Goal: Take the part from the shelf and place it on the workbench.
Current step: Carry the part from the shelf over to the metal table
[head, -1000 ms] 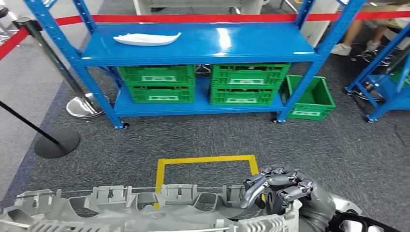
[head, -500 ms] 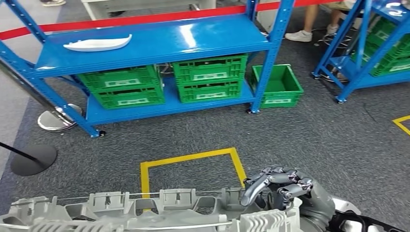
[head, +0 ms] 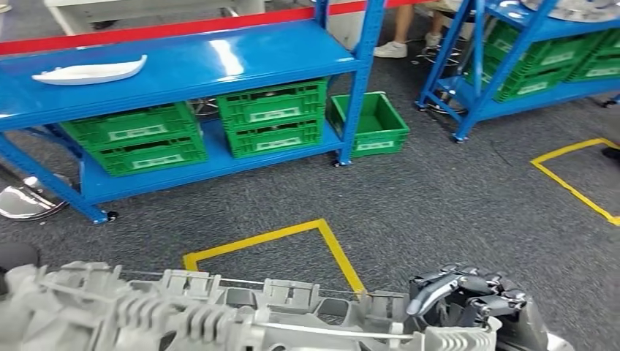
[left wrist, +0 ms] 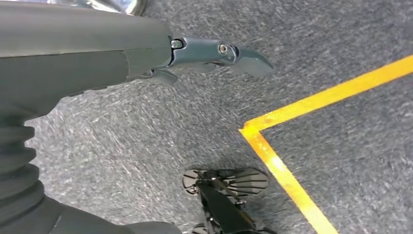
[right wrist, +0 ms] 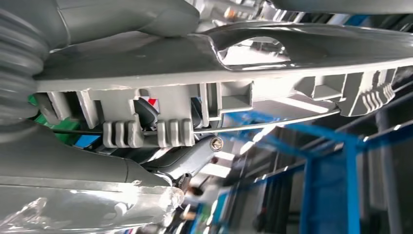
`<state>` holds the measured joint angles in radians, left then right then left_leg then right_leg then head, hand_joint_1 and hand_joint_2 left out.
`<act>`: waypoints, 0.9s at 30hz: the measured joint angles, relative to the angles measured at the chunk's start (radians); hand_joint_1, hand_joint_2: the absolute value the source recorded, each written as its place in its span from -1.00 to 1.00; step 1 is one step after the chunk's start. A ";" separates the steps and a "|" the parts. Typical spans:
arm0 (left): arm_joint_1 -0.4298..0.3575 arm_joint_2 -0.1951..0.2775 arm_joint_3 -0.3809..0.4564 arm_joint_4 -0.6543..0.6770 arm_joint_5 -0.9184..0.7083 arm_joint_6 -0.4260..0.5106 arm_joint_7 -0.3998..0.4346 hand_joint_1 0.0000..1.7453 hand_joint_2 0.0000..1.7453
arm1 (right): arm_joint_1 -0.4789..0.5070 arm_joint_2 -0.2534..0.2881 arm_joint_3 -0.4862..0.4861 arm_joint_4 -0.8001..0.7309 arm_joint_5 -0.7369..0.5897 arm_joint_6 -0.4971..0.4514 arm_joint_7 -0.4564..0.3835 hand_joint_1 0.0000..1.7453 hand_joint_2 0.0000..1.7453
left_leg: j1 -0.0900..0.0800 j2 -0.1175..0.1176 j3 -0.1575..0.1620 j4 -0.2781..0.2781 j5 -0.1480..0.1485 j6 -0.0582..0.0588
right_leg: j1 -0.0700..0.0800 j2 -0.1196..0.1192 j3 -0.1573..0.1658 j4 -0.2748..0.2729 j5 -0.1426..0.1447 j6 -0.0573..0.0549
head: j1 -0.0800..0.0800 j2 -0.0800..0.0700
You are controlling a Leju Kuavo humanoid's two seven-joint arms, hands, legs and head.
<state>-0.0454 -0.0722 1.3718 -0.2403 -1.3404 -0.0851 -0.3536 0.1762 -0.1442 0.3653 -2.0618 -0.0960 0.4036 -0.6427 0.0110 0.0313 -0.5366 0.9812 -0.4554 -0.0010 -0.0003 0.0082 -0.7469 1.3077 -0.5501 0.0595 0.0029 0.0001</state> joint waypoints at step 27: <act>-0.001 0.065 0.011 -0.010 -0.033 -0.028 -0.049 -1.00 1.00 | 0.012 0.205 -0.293 -0.072 -0.057 0.233 -0.053 1.00 1.00 | 0.005 -0.050 0.001 0.008 -0.006 -0.009 | 0.000 0.036 0.077 -0.180 0.073 -0.011 | -0.002 0.000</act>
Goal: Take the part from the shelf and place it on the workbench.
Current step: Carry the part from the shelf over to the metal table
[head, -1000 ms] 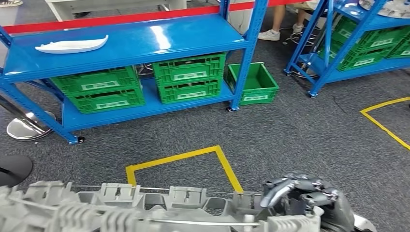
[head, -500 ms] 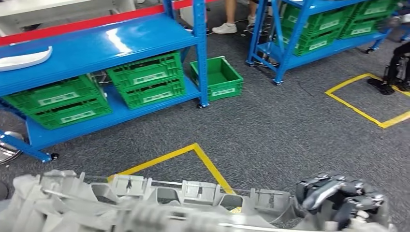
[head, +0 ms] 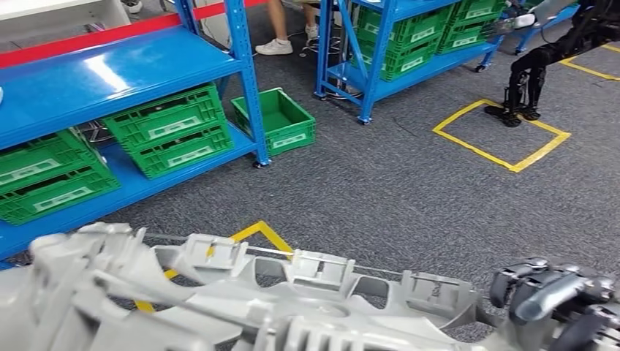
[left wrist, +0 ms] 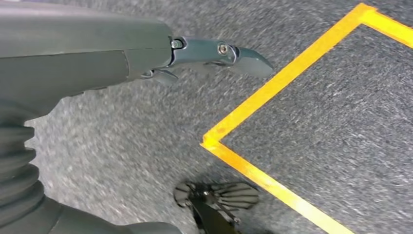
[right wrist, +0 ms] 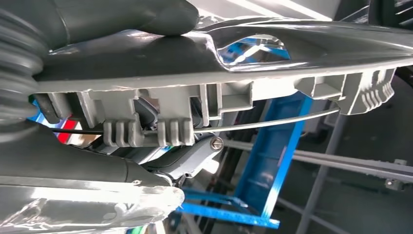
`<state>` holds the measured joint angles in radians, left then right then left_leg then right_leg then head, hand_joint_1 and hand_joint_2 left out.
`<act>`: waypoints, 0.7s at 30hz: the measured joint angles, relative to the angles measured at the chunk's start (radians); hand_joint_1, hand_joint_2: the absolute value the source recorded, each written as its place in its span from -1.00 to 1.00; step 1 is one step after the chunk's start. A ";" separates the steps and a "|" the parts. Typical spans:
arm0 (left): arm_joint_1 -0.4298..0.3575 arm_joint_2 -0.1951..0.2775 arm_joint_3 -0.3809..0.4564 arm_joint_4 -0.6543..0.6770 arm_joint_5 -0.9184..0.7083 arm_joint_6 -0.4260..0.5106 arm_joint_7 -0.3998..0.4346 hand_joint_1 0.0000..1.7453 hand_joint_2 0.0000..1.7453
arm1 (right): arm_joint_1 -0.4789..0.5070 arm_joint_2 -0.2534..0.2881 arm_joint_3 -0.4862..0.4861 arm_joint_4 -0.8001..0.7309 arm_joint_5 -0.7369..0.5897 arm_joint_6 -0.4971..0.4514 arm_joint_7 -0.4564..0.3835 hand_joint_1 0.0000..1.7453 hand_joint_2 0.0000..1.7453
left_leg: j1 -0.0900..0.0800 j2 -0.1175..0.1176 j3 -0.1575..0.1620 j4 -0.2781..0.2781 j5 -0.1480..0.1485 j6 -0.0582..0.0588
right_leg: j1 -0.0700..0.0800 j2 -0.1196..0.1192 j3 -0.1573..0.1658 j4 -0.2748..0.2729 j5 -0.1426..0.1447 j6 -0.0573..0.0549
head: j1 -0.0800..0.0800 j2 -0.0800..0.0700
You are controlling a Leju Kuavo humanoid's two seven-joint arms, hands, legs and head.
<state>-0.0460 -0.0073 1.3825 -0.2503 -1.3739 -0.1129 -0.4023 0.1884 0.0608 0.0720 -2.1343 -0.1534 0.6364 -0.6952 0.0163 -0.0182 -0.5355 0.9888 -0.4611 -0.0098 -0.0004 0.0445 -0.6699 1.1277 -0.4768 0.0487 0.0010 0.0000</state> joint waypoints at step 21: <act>-0.019 -0.020 -0.026 0.003 -0.009 -0.002 0.017 -1.00 1.00 | -0.021 0.027 -0.009 -0.030 0.076 -0.086 0.001 1.00 1.00 | -0.007 0.017 -0.105 0.221 -0.079 -0.029 | 0.000 0.032 0.065 -0.099 0.051 -0.043 | -0.005 0.000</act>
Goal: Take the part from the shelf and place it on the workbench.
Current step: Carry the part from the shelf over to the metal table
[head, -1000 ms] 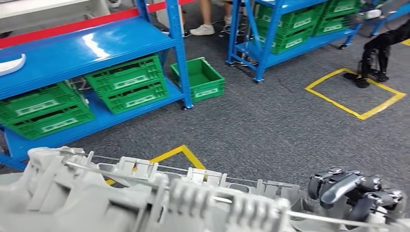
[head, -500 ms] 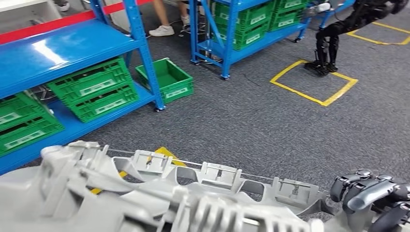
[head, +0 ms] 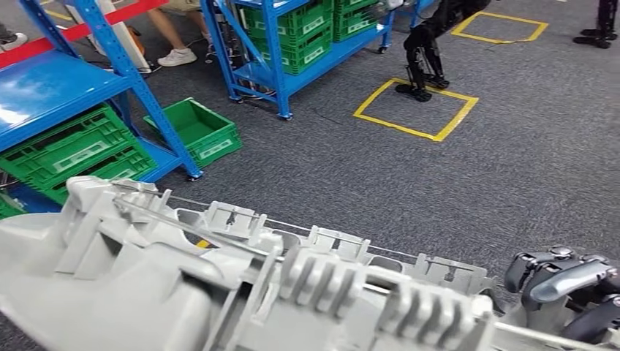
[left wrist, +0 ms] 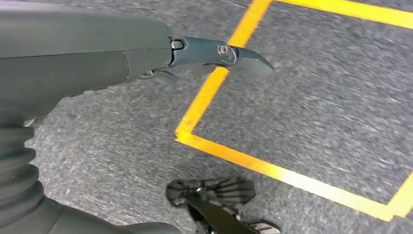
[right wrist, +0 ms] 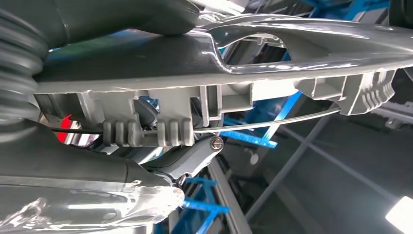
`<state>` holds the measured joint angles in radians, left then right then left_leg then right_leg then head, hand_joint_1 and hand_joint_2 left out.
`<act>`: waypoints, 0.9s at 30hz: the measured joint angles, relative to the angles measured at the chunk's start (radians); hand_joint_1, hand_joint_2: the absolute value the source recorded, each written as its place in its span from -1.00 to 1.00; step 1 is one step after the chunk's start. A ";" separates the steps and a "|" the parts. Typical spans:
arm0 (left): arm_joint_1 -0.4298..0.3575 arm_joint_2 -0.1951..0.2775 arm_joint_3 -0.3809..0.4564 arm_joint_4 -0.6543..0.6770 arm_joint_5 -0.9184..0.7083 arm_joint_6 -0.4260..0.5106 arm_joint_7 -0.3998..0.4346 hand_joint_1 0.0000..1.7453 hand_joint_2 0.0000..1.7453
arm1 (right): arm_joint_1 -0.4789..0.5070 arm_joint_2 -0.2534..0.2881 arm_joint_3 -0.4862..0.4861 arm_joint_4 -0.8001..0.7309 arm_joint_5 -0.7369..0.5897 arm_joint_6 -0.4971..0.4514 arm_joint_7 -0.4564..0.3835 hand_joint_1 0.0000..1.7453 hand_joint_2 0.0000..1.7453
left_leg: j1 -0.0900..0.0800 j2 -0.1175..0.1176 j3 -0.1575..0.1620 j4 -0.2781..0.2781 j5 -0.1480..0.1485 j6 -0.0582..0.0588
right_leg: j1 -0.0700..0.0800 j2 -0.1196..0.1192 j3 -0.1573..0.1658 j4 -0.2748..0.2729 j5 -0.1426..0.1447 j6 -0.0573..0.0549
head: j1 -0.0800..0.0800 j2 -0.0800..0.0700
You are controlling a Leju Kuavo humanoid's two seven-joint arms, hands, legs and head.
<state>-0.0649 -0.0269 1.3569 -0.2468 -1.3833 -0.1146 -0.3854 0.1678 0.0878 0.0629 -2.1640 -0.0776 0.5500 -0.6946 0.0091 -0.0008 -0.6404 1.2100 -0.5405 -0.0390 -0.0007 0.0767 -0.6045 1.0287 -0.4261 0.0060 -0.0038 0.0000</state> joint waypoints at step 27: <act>0.006 -0.042 -0.004 0.010 -0.013 -0.009 0.062 -1.00 1.00 | 0.151 -0.056 0.081 -0.029 0.046 -0.159 0.000 1.00 1.00 | 0.012 0.015 0.001 0.030 -0.067 -0.024 | -0.019 -0.049 0.000 0.013 -0.018 0.016 | -0.003 0.000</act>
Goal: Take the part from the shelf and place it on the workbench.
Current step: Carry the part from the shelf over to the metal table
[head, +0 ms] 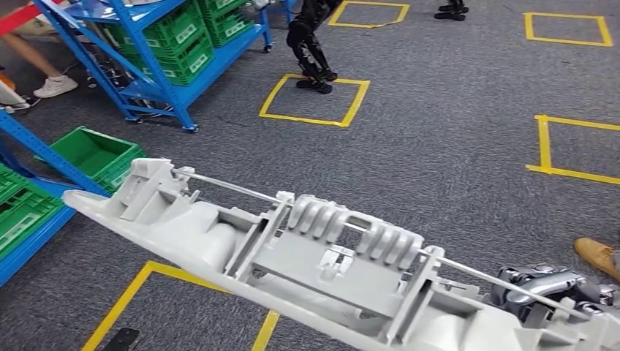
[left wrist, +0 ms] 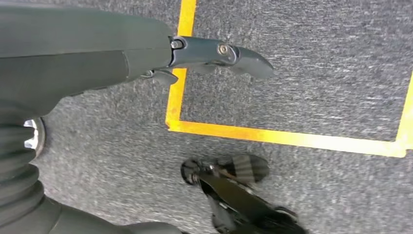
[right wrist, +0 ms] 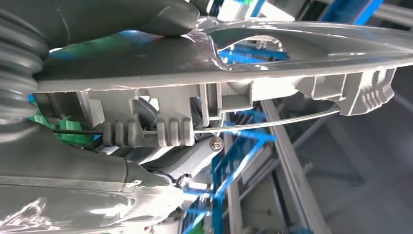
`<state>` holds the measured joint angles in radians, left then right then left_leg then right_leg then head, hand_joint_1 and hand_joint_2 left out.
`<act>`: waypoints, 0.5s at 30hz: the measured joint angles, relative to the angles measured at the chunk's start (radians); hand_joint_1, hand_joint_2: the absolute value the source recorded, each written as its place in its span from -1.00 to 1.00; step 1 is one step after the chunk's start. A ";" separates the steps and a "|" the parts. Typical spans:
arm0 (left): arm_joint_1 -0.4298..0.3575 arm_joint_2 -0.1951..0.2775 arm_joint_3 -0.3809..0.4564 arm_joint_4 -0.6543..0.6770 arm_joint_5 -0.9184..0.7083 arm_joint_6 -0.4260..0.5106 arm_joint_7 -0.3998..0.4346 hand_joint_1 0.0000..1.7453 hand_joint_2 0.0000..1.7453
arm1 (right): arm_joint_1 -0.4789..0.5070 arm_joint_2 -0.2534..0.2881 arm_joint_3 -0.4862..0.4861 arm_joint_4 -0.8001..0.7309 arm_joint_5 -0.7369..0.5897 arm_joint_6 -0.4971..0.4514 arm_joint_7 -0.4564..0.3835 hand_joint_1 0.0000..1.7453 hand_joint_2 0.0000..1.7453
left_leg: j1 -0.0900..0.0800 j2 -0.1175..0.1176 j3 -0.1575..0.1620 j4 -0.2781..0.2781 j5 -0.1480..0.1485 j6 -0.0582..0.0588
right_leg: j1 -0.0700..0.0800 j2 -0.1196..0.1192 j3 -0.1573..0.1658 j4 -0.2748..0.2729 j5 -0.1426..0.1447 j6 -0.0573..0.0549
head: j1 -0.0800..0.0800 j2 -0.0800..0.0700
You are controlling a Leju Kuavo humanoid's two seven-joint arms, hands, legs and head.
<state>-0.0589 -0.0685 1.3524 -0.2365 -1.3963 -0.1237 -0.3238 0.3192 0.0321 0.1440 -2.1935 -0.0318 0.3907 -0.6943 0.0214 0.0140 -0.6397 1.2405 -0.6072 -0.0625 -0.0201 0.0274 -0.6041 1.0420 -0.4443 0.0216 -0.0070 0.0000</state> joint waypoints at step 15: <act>-0.014 -0.006 -0.002 0.002 0.011 0.015 -0.019 -1.00 1.00 | -0.009 -0.049 0.047 0.000 -0.020 -0.035 0.000 1.00 1.00 | -0.011 -0.009 0.079 -0.242 0.149 0.051 | 0.003 -0.011 -0.118 0.216 -0.113 0.049 | 0.010 0.000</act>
<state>-0.0724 -0.0744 1.3508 -0.2345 -1.3852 -0.1092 -0.3424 0.3104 -0.0164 0.1912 -2.1931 -0.0520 0.3557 -0.6943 0.0102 0.0052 -0.5608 0.9982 -0.4577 -0.0110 -0.0173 0.0162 -0.7226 1.2582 -0.5575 0.0708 0.0034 0.0000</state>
